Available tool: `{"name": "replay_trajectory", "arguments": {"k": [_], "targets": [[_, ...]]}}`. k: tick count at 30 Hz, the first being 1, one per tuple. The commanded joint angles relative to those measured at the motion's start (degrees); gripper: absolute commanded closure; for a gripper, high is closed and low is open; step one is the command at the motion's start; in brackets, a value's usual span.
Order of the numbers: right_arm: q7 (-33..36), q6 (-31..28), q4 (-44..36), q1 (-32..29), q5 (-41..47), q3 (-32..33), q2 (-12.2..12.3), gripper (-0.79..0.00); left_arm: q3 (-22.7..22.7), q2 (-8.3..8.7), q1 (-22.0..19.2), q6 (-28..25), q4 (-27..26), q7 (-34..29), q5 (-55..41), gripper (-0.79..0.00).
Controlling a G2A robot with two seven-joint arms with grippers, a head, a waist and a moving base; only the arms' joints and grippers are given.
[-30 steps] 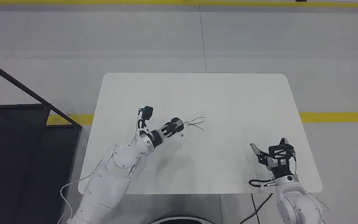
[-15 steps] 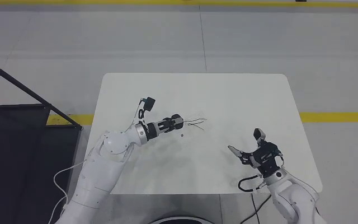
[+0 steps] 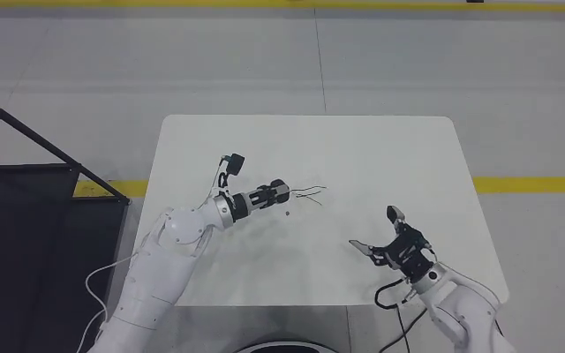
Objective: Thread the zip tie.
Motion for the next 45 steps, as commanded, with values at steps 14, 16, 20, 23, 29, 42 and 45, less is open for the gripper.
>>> {"name": "replay_trajectory", "arguments": {"k": [14, 16, 20, 23, 29, 42, 45], "targets": [[-1.63, 11.91, -2.56, 0.95, -17.04, -7.2, -0.4, -0.785, 4.51, -0.33, -1.65, 2.69, -1.17, -1.28, 1.38, 0.0], [-1.63, 11.91, -2.56, 0.95, -17.04, -7.2, -0.4, -0.785, 4.51, -0.33, -1.65, 2.69, -1.17, -1.28, 1.38, 0.0], [-1.63, 11.91, -2.56, 0.95, -17.04, -7.2, -0.4, -0.785, 4.51, -0.33, -1.65, 2.69, -1.17, -1.28, 1.38, 0.0], [-1.61, 14.49, -3.81, 0.89, -19.75, -7.78, -0.45, -0.785, 4.56, -0.34, -1.4, 2.78, -1.31, -0.71, 1.45, 0.0], [7.31, 29.9, -7.26, 0.13, -41.94, -13.95, -1.08, -0.785, 5.29, -0.28, -1.09, 4.23, -2.38, 0.05, 2.14, 0.0], [14.7, 31.78, -3.14, 5.73, -54.07, -22.34, -2.73, -0.388, 6.22, -0.09, -1.54, 5.02, -2.45, -0.72, 1.96, 0.0], [14.66, 31.23, -2.34, 6.37, -53.71, -22.26, -2.89, -0.366, 6.3, -0.04, -1.69, 4.93, -2.36, -0.8, 1.78, 0.0]]}}
